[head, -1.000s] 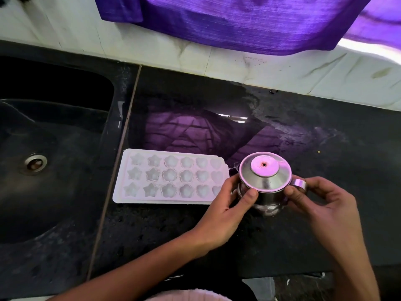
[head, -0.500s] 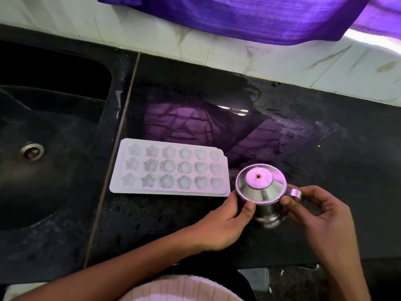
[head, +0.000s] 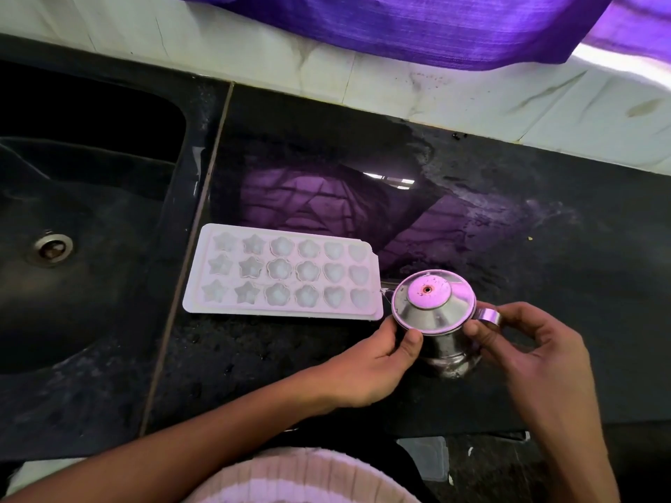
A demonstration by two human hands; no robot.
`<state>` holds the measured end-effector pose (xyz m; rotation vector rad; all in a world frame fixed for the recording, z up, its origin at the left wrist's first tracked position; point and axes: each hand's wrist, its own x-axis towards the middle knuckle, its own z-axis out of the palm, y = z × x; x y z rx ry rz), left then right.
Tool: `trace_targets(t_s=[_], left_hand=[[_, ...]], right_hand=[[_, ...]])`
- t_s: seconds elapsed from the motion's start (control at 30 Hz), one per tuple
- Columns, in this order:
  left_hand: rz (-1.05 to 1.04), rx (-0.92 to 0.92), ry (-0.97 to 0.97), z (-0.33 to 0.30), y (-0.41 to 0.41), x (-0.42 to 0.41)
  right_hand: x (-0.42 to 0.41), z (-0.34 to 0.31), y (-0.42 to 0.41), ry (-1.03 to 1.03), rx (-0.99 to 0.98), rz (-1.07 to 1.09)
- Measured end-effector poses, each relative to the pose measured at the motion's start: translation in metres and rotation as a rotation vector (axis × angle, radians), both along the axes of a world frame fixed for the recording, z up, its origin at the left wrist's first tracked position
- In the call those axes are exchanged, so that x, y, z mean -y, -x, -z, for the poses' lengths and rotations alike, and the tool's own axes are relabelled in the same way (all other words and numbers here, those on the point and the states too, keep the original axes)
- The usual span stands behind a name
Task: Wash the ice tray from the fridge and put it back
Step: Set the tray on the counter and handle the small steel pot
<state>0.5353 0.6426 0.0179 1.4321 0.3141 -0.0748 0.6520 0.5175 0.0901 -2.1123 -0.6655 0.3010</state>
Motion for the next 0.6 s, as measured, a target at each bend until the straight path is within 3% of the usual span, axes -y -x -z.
trace_targets(t_s=[0.6], left_hand=[[0.007, 0.069, -0.003, -0.013, 0.003, 0.001]], right_hand=[[0.000, -0.011, 0.007, -0.045, -0.044, 0.005]])
